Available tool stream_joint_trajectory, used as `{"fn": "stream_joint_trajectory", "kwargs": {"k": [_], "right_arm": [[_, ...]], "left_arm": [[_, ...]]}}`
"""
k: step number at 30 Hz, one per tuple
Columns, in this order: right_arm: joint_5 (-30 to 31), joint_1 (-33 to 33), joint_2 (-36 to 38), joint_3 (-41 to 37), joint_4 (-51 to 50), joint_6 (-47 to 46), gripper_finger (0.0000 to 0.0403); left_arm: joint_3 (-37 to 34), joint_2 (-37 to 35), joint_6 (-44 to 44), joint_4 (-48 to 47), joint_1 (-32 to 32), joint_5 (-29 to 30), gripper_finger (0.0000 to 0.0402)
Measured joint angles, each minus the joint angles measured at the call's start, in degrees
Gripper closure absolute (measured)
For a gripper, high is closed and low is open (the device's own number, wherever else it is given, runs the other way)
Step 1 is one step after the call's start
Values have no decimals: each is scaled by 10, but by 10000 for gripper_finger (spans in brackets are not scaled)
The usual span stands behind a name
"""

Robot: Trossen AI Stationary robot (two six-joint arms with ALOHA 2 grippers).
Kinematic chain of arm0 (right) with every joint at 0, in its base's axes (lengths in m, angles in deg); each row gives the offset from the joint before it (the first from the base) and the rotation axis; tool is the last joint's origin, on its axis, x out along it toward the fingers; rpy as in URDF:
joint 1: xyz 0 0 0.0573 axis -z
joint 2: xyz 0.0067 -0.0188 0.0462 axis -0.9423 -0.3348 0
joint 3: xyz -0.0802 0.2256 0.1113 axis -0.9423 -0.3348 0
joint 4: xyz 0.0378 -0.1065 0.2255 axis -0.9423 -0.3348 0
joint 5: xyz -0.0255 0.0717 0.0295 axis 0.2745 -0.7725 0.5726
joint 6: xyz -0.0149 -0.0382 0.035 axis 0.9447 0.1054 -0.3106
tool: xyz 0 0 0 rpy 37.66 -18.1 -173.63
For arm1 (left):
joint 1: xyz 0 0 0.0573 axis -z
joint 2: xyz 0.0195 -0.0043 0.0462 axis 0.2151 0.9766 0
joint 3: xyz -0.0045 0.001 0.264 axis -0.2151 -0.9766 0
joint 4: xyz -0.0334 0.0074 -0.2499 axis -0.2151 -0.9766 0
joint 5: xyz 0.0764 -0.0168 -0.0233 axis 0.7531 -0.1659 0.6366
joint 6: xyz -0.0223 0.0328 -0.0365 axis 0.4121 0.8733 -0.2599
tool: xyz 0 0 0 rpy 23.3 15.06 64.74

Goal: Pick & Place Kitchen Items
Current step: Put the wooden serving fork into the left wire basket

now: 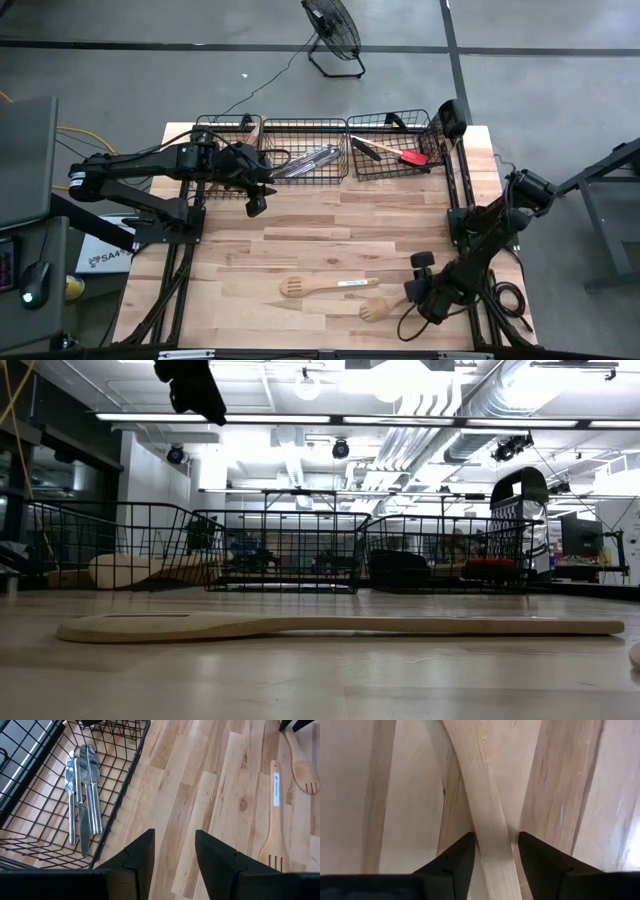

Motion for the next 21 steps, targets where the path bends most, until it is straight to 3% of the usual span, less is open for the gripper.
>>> {"fn": "stream_joint_trajectory", "kwargs": {"k": [21], "right_arm": [[-30,1,0,0,7,16,320]], "left_arm": [[0,0,-3,0,0,0,263]]}}
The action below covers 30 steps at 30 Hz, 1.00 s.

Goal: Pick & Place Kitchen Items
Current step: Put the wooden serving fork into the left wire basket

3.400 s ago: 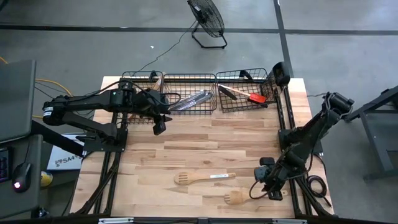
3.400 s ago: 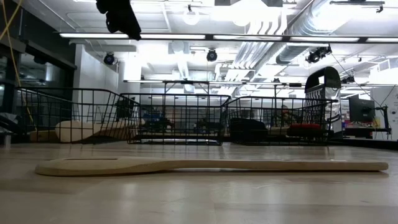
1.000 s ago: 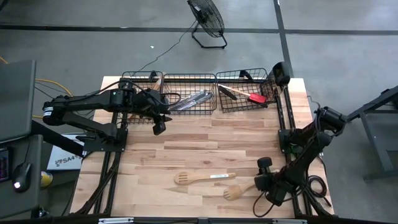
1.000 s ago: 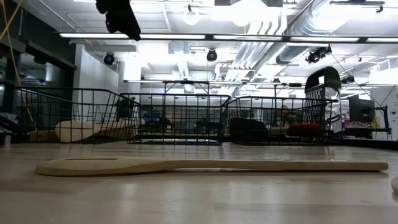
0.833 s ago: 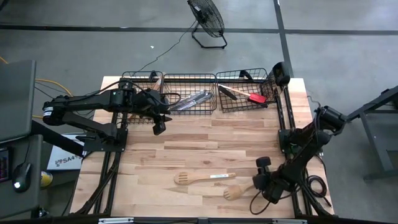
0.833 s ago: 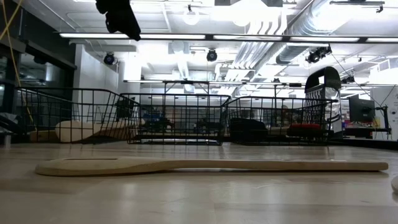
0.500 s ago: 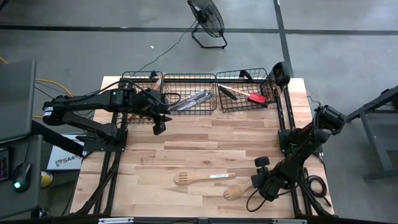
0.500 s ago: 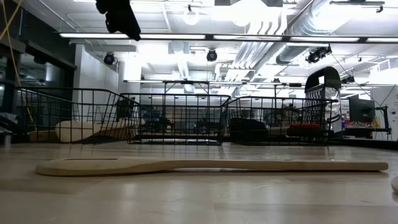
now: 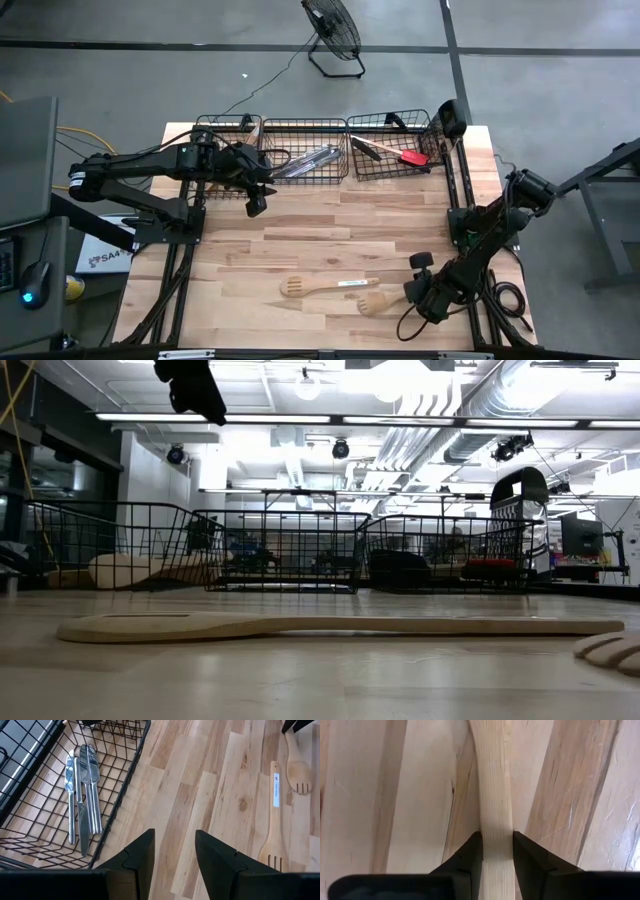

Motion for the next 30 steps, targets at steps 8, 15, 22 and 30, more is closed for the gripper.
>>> {"fn": "stream_joint_trajectory", "kwargs": {"k": [8,15,22,30], "right_arm": [[-6,0,0,0,1,-39,324],[-22,4,5,0,3,-85,325],[-48,3,47,-3,-5,-129,326],[-114,3,64,-1,-3,-141,327]], "left_arm": [[0,0,-6,0,0,-1,263],[0,0,-9,0,0,-2,263],[0,0,-10,0,0,-2,263],[0,0,-10,0,0,-2,263]]}}
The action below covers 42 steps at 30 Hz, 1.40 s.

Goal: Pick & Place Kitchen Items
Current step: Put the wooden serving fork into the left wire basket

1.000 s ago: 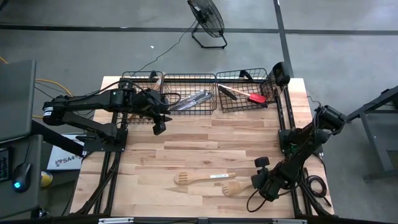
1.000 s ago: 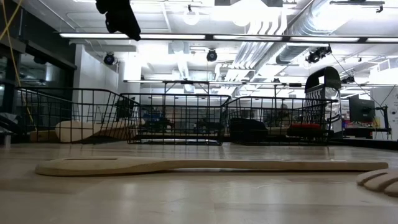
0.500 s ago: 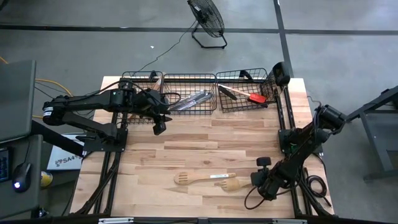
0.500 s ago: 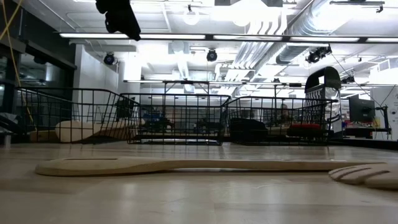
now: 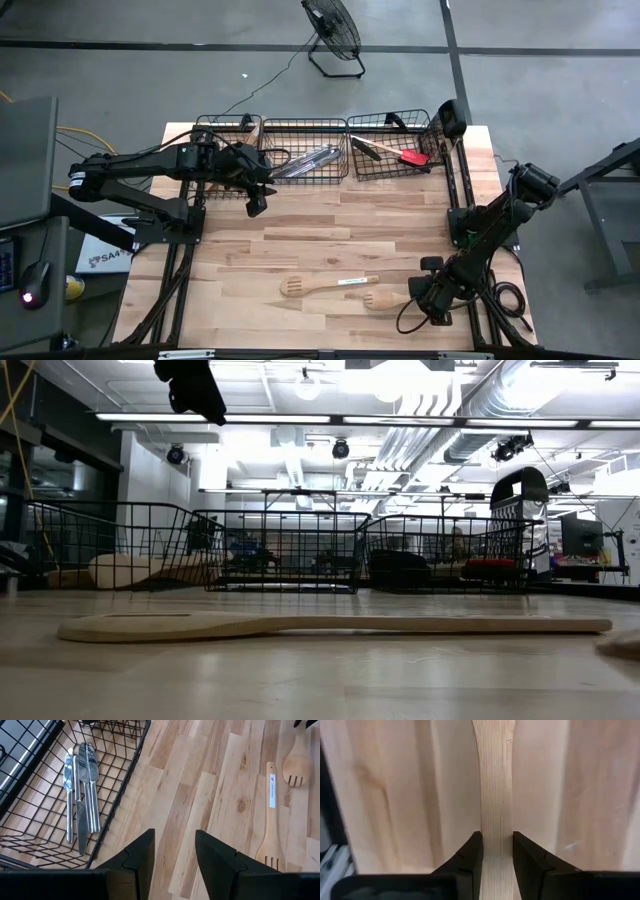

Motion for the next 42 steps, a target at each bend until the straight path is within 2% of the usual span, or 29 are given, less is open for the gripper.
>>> {"fn": "stream_joint_trajectory", "kwargs": {"k": [16,22,27,31,36,42], "right_arm": [[-2,0,4,1,21,8,327],[20,0,42,2,22,9,327],[82,0,99,2,22,19,327],[160,0,141,3,25,25,327],[285,1,171,3,27,50,327],[442,21,174,3,43,92,327]], "left_arm": [[-1,0,0,6,0,0,263],[-1,0,0,5,0,0,263],[-1,0,0,5,0,0,263],[-1,0,0,16,0,0,263],[-1,3,14,48,0,0,263],[-1,17,17,75,0,0,263]]}}
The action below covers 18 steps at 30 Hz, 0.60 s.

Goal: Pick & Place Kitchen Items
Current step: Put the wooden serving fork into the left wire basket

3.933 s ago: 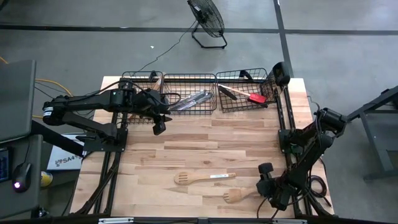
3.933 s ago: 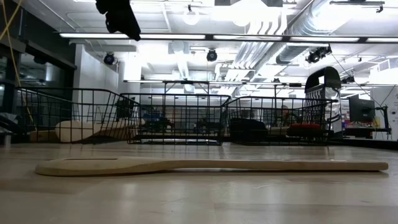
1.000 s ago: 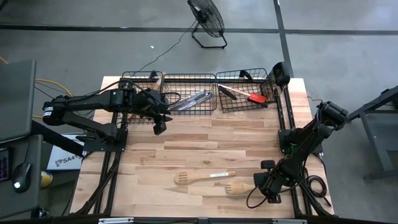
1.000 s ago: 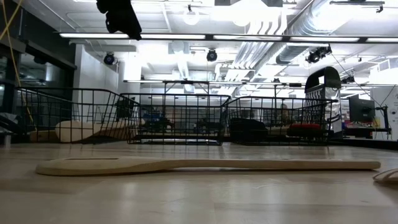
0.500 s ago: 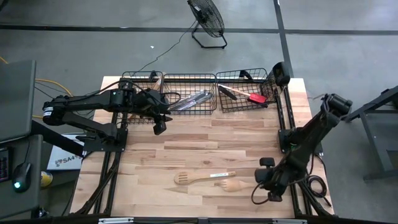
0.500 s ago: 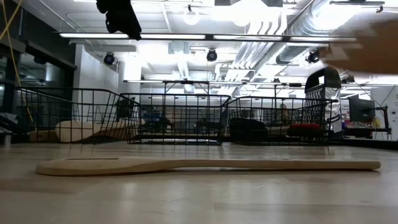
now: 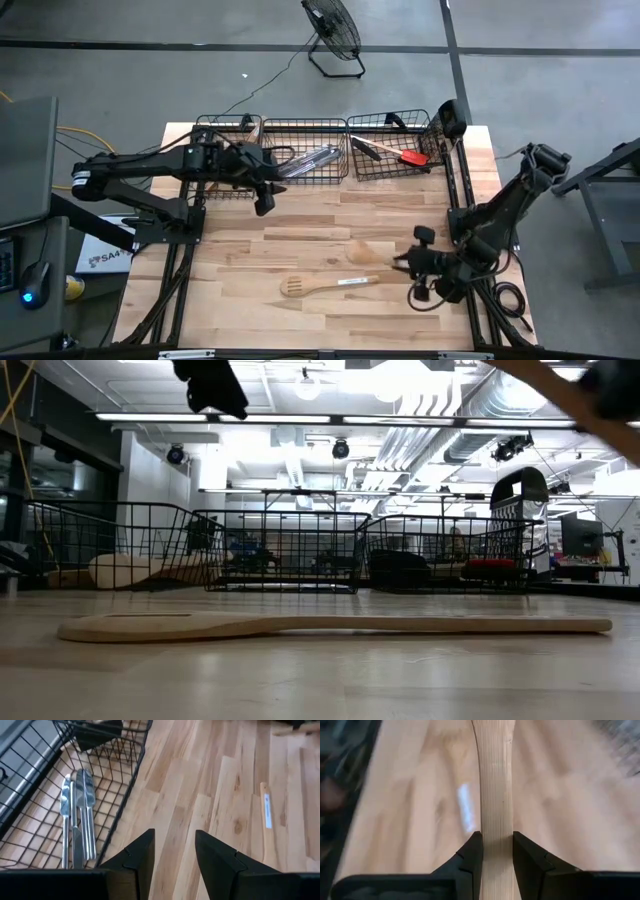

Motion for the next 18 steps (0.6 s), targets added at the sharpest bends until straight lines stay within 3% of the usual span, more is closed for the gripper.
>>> {"fn": "stream_joint_trajectory", "kwargs": {"k": [6,14,18], "right_arm": [[91,54,0,0,43,66,327],[121,114,6,-6,106,163,327],[101,149,17,-6,168,240,327]], "left_arm": [[0,26,36,30,0,0,263],[-46,12,86,155,0,-21,263],[-95,-1,89,259,0,-30,263]]}}
